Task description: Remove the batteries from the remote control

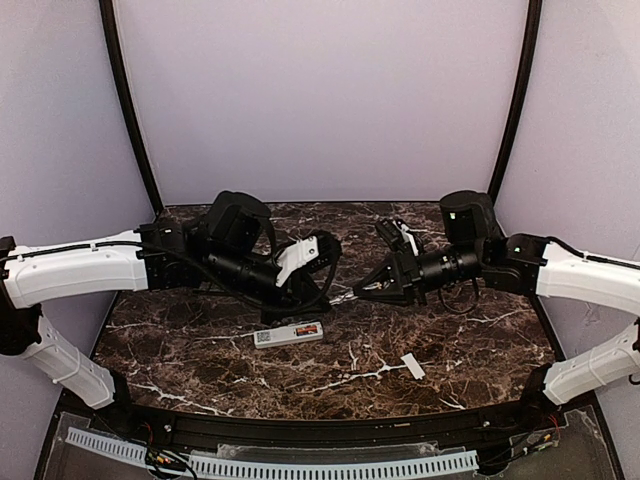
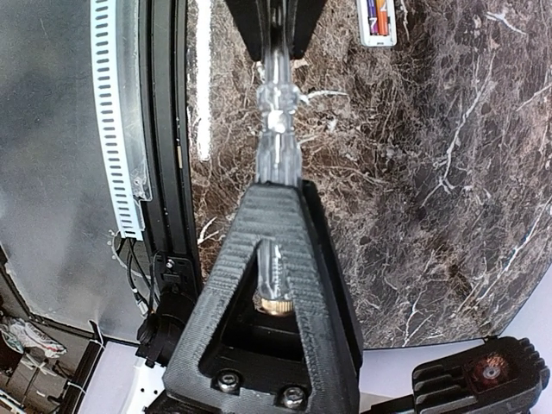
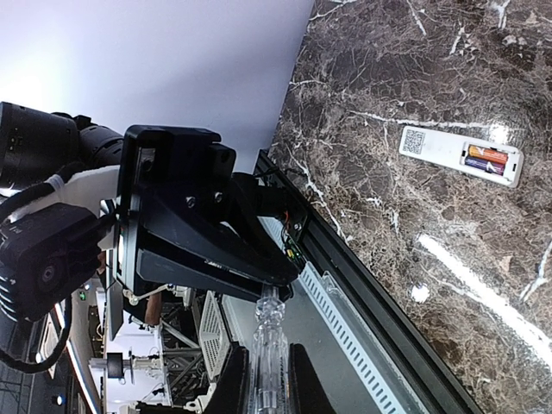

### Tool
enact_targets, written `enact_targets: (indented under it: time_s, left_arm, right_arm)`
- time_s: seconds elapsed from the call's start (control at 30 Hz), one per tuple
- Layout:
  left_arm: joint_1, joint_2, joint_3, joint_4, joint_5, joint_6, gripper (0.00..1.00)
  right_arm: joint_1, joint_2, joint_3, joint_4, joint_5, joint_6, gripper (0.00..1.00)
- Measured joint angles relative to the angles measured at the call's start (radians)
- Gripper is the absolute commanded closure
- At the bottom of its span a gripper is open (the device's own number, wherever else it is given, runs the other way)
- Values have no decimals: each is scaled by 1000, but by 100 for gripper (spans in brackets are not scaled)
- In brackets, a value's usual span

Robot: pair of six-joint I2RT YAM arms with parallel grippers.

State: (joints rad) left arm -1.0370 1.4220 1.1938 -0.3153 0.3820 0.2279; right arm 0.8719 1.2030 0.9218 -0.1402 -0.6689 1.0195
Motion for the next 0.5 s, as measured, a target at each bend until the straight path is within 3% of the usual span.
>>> enact_targets:
  time_s: [0.1,0.17,0.3,0.5]
  left_arm:
    - [0,0,0,0,3,-2,100]
    - [0,0,0,0,3,-3,100]
    - [0,0,0,0,3,-3,100]
    - [0,0,0,0,5,-4,100]
  right_arm:
    - [0,0,-1,4,-6,3,60]
    - [0,0,-1,3,-11,9,51]
    - [0,-1,0,-10,-16,-1,45]
    - [0,14,6,-41,-32,-13,45]
